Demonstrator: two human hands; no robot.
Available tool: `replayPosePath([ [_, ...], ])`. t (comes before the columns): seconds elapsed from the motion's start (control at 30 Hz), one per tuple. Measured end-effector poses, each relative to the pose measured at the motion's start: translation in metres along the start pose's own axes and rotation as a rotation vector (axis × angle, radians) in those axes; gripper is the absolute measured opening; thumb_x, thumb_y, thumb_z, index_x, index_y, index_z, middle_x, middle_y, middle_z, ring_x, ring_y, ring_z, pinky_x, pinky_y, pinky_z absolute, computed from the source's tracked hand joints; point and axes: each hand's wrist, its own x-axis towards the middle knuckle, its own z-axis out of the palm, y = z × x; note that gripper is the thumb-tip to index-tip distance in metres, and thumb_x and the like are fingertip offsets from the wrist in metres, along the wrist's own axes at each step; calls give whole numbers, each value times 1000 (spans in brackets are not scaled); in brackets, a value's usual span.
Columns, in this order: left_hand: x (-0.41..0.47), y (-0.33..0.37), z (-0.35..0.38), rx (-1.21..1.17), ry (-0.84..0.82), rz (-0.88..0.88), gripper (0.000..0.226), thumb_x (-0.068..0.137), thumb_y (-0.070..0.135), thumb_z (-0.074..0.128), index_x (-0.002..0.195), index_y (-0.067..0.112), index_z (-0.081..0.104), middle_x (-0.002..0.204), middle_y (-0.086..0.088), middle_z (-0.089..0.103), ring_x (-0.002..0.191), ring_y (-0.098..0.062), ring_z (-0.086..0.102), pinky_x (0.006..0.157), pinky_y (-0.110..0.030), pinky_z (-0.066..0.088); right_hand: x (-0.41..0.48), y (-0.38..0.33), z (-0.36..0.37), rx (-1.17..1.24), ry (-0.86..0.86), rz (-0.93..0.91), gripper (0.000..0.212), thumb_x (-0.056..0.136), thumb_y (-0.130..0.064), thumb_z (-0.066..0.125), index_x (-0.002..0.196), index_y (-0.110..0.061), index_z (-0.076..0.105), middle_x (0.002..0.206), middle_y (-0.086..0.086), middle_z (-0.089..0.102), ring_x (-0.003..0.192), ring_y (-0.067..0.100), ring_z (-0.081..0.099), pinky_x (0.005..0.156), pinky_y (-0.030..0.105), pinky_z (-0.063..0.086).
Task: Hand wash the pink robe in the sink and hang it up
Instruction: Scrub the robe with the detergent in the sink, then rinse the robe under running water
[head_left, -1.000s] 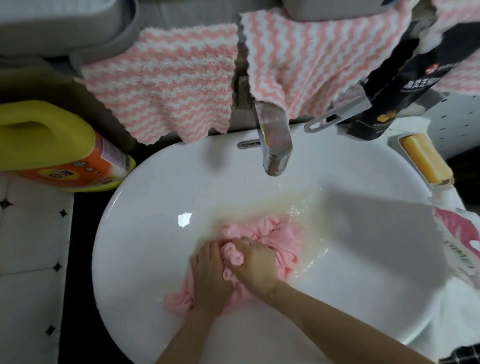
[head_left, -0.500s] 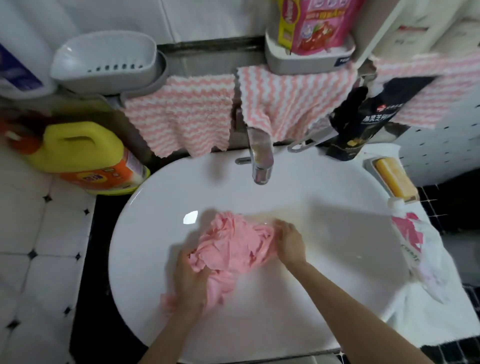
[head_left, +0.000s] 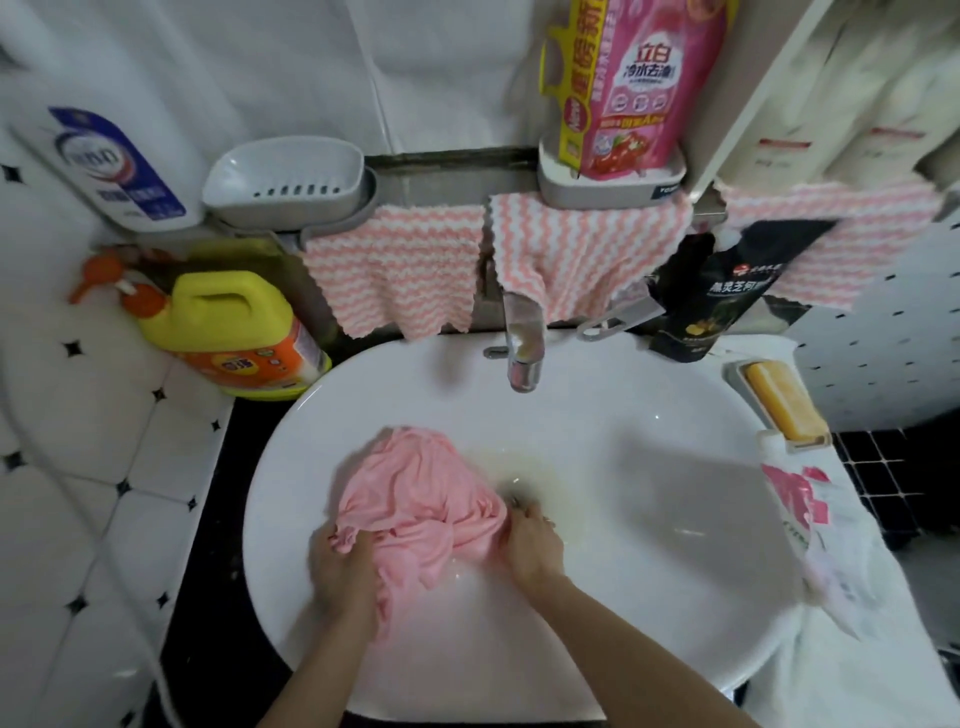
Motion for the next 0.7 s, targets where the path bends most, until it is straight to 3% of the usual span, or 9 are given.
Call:
replayPosePath([
  [0.17, 2, 2, -3, 12, -65, 17, 26, 78, 19, 66, 99, 20, 51, 104, -13, 60, 96, -31, 59, 83, -37, 48, 1, 4, -7, 6, -29, -22, 34, 94, -25, 43, 125, -24, 56, 132, 2, 49, 108, 28, 59, 86, 31, 44],
  [0.3, 2, 0, -5, 22, -130, 40, 32, 70, 27, 69, 97, 21, 52, 99, -9, 61, 92, -29, 61, 76, -35, 48, -17, 34, -15, 120, 37, -20, 31, 93, -19, 45, 119, -27, 61, 110, 1, 54, 94, 21, 58, 77, 27, 42],
  [0.47, 1, 1, -4, 143, -184, 153, 48, 60, 43, 61, 97, 16, 50, 96, -10, 57, 91, -30, 58, 78, -40, 49, -27, 65, -20, 80, 37, 12, 33, 93, -15, 44, 118, -25, 63, 118, 1, 58, 104, 18, 60, 85, 24, 43],
  [0.53, -3, 0, -1, 305, -191, 254, 48, 67, 40, 65, 103, 11, 51, 104, -15, 55, 98, -35, 56, 81, -43, 49, -26, 67, -22, 85, 14, 28, 33, 93, -14, 44, 119, -24, 63, 119, 1, 59, 105, 18, 60, 86, 23, 42],
  [0.6, -5, -4, 4, 477, -261, 423, 64, 69, 50, 65, 111, 4, 54, 116, -16, 51, 107, -32, 49, 86, -41, 47, -25, 61, -27, 152, -8, 53, 34, 94, -19, 48, 125, -25, 58, 118, 2, 60, 105, 19, 61, 87, 24, 43],
  [0.7, -17, -2, 11, 717, -548, 742, 62, 57, 40, 75, 110, 17, 53, 114, 6, 50, 102, -25, 56, 82, -28, 40, -23, 34, -36, 591, -44, 130, 61, 89, -40, 61, 142, -23, 38, 110, 4, 59, 92, 25, 65, 79, 33, 53],
])
